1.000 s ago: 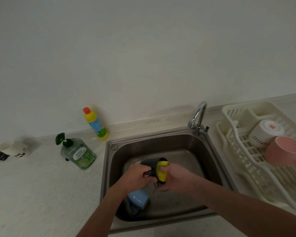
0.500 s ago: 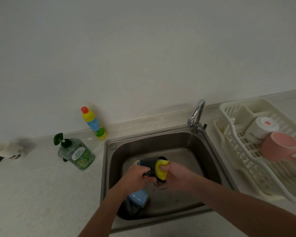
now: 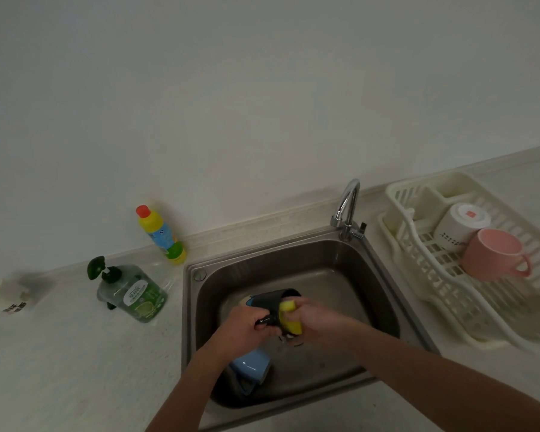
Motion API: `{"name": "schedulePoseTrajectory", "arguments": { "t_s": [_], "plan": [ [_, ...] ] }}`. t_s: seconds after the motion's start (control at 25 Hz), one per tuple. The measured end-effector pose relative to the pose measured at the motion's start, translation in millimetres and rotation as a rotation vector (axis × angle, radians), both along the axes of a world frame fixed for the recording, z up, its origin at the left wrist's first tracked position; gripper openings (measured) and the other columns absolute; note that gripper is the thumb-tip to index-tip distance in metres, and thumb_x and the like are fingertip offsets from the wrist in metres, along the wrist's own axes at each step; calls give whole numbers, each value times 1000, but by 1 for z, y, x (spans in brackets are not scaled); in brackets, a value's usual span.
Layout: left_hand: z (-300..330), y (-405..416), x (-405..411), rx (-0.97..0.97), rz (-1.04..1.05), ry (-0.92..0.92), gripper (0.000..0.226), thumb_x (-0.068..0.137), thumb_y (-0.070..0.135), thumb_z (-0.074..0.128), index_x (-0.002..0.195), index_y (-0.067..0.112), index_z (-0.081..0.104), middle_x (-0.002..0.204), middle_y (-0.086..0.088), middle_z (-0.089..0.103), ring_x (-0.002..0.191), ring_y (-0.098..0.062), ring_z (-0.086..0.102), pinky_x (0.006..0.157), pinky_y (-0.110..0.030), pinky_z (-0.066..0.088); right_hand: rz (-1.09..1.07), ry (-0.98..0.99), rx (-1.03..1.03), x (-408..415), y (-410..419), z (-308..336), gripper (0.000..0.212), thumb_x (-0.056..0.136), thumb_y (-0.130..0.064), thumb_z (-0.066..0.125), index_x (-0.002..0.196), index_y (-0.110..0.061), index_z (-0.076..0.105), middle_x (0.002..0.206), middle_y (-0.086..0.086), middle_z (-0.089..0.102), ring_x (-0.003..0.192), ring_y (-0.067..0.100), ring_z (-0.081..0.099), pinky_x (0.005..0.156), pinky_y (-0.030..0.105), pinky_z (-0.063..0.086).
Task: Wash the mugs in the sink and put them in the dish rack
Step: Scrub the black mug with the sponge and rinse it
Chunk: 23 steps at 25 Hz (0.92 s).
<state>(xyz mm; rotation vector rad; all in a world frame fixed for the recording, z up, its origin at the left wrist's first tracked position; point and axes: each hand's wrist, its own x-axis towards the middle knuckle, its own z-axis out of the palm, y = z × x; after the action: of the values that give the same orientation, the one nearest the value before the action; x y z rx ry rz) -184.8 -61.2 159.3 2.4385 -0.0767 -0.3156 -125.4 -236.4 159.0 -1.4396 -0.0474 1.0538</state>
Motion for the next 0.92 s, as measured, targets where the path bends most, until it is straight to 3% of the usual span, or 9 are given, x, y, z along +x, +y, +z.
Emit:
{"name": "schedulePoseTrajectory", "arguments": {
  "t_s": [0.08, 0.2, 0.28, 0.4, 0.52, 0.6, 0.68, 0.76, 0.92],
  "plan": [
    [5, 2, 3, 5, 40, -46, 26, 83, 30, 77, 74, 9, 64, 62, 10, 49, 55, 0, 46, 60, -20, 37, -93, 77, 59, 2, -8, -4, 25, 97, -6, 51, 113, -18, 65, 113, 15, 63, 102, 25, 60, 97, 45, 48],
    [10, -2, 6, 12, 33, -58, 30, 82, 28, 78, 72, 4, 62, 62, 6, 50, 54, -1, 45, 59, -19, 36, 429, -749, -321, -4, -26, -16, 28, 92, -26, 56, 117, -21, 67, 125, 10, 64, 118, 26, 56, 110, 50, 38],
    [10, -7, 5, 17, -10, -41, 35, 82, 23, 78, 63, 7, 53, 57, 10, 45, 54, 1, 46, 57, -11, 33, 629, -985, -485, 0, -25, -22, 37, 86, -22, 62, 122, -10, 65, 130, 13, 61, 123, 31, 51, 112, 54, 29],
    [10, -12, 3, 24, -39, -22, 36, 84, 17, 77, 61, 16, 49, 54, 15, 44, 58, 8, 51, 59, -7, 35, 221, -220, -104, 3, -11, -14, 44, 65, -30, 69, 103, -6, 69, 108, 24, 63, 100, 28, 57, 101, 49, 45],
    [7, -5, 2, -10, 12, -28, 37, 82, 21, 78, 61, 9, 50, 51, 20, 50, 56, 6, 49, 58, -8, 32, -49, 27, 21, 6, -13, -22, 32, 88, -8, 63, 121, -6, 62, 109, 17, 63, 98, 27, 61, 90, 45, 54],
    [3, -1, 1, -17, 53, -18, 37, 81, 24, 79, 61, 9, 52, 50, 20, 49, 54, 2, 47, 57, -13, 34, 90, -291, -9, 0, -26, -21, 24, 97, -2, 52, 118, -4, 61, 104, 10, 64, 92, 17, 63, 86, 28, 54],
    [1, -4, 0, -18, 59, -5, 35, 81, 22, 79, 62, 8, 53, 50, 18, 48, 53, 1, 47, 57, -12, 34, 573, -926, -313, -9, -33, -13, 32, 98, -8, 47, 128, -11, 56, 121, 9, 62, 109, 20, 61, 101, 37, 47],
    [2, -10, 1, -17, 33, -6, 37, 83, 20, 77, 60, 10, 50, 51, 12, 46, 53, 2, 47, 58, -11, 35, 716, -1179, -563, -1, -27, -19, 38, 97, -6, 46, 134, -9, 52, 133, 13, 56, 123, 28, 53, 108, 45, 39],
    [4, -7, 2, -17, 31, -46, 37, 82, 22, 78, 60, 13, 50, 53, 10, 42, 53, 0, 46, 57, -11, 32, 50, -85, -53, 4, -8, -11, 20, 91, -2, 54, 106, -7, 67, 101, 17, 64, 86, 23, 62, 80, 43, 53]
  ]
}}
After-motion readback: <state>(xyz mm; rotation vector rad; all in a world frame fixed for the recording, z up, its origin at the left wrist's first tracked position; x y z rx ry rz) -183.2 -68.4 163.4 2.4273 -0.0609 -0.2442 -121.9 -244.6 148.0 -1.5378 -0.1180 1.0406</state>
